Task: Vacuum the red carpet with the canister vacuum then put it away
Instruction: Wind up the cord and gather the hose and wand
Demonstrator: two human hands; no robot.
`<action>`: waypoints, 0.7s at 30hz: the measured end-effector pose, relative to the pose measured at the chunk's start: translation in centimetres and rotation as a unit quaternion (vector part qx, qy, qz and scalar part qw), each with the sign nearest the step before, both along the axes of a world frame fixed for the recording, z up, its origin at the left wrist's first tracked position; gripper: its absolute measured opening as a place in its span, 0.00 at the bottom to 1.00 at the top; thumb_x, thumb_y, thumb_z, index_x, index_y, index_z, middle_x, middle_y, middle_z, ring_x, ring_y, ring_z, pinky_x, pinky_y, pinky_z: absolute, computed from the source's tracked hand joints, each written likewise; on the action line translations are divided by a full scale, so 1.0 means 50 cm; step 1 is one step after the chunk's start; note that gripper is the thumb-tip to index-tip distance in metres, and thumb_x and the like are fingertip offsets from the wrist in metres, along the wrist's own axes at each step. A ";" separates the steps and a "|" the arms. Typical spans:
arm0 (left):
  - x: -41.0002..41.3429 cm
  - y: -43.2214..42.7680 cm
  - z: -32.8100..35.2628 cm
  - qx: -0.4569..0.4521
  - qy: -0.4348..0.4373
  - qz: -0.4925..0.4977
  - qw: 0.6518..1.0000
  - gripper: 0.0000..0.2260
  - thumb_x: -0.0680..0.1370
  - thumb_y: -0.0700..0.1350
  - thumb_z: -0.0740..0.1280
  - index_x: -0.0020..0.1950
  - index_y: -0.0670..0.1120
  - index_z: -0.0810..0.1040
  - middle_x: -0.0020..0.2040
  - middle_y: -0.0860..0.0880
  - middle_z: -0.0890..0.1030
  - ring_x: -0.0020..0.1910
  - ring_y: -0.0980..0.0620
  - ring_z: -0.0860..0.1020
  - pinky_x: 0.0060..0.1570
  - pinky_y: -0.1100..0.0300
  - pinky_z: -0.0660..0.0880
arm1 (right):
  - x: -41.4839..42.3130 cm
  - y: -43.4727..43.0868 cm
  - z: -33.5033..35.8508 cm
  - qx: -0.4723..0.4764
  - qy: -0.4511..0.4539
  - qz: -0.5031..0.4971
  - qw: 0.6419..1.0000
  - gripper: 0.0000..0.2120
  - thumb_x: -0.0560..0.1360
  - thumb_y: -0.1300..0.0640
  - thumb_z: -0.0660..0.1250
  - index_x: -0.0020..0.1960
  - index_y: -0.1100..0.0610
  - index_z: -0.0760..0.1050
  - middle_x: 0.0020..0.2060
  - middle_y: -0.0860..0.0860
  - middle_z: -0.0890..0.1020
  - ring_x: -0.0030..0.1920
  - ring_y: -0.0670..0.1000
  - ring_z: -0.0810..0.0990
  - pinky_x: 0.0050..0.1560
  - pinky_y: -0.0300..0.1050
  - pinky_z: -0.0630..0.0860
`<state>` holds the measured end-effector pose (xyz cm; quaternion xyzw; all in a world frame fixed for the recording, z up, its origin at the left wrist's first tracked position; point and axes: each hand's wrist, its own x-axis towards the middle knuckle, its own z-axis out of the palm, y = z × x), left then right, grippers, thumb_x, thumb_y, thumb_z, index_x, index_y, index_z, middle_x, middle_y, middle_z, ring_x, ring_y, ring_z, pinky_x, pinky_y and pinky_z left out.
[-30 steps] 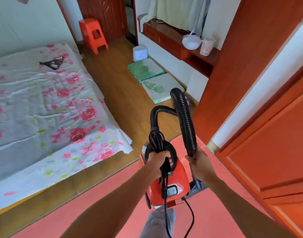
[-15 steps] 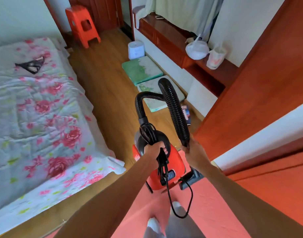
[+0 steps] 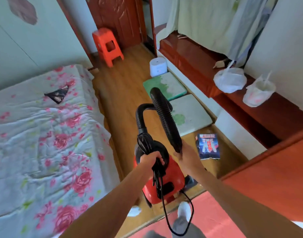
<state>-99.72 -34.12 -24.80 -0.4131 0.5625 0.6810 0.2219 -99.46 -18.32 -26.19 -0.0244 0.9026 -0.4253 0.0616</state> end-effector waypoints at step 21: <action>-0.762 -0.111 -0.076 0.088 -0.039 -0.002 0.995 0.06 0.74 0.30 0.65 0.40 0.38 0.73 0.31 0.41 0.74 0.28 0.45 0.74 0.31 0.55 0.76 | -0.730 -0.109 -0.026 0.200 -0.043 0.015 0.979 0.16 0.78 0.63 0.62 0.65 0.57 0.65 0.56 0.54 0.75 0.57 0.55 0.71 0.53 0.49 0.71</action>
